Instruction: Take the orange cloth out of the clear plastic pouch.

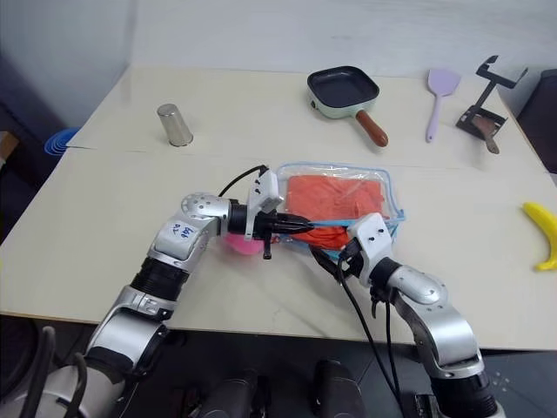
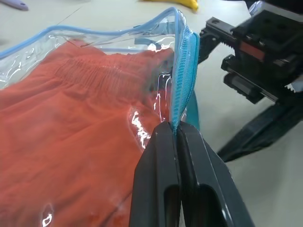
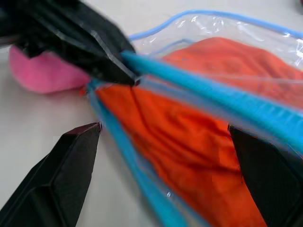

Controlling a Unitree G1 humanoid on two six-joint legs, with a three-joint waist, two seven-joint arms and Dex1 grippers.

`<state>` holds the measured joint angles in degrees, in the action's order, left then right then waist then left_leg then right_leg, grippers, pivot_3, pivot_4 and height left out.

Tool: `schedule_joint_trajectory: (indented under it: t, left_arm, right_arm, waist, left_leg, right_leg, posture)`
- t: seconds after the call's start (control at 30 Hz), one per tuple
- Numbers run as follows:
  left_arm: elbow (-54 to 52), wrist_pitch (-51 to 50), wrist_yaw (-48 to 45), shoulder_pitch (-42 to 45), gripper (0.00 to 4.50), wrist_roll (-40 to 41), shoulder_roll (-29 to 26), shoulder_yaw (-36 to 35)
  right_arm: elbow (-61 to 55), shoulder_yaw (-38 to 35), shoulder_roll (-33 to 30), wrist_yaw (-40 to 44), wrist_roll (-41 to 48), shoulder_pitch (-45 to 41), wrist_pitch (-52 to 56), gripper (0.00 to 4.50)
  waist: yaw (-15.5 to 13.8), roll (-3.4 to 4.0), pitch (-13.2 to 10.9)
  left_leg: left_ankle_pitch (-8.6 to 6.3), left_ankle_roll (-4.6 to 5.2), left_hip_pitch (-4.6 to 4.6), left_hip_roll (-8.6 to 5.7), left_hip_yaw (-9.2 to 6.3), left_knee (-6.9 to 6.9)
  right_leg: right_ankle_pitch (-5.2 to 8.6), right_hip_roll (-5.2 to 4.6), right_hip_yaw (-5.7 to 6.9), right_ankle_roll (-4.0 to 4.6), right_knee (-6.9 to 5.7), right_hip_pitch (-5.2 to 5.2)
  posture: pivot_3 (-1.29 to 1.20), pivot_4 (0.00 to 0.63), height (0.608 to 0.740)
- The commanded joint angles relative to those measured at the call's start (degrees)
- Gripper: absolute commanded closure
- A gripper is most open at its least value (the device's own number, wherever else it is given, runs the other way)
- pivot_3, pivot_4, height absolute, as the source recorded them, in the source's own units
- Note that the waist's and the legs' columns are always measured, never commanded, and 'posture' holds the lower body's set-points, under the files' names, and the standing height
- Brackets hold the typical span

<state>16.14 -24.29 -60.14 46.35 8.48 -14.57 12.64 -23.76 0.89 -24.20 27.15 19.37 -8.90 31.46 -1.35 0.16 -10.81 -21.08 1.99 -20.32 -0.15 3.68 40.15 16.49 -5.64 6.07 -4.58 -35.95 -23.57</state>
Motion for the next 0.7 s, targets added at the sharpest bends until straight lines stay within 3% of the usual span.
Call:
schedule_joint_trajectory:
  t: [0.03,0.33,0.7]
  left_arm:
    - [-2.53,0.59,-0.29,-0.33,4.48,0.94,-0.05,0.50]
    - [-2.13,0.10,-1.55,0.25,4.48,1.48,0.23,1.68]
    - [-1.46,-0.88,-0.85,1.07,4.48,2.32,1.15,0.80]
  right_arm:
    - [0.86,-0.59,0.02,-3.10,-2.40,-2.17,0.65,0.00]
    - [5.96,10.63,-12.63,3.80,-18.59,-7.21,-9.51,0.00]
    - [13.58,16.49,-10.21,6.72,-26.21,-12.53,-16.70,0.00]
  waist:
    - [0.04,0.00,0.00]
    - [0.10,0.00,0.00]
    - [0.23,0.01,0.00]
  left_leg:
    - [0.00,0.00,0.00,-0.02,0.01,0.00]
    - [0.00,0.00,-0.01,-0.02,0.04,-0.03]
    - [0.02,-0.03,-0.01,0.02,0.04,-0.02]
  right_leg:
    - [0.00,0.01,-0.01,0.00,0.00,0.00]
    - [0.00,0.04,-0.02,0.00,0.02,-0.03]
    - [0.00,0.01,-0.01,0.00,0.03,-0.02]
  posture:
    - [0.00,0.150,0.740]
    - [0.00,0.150,0.740]
    - [0.00,0.150,0.740]
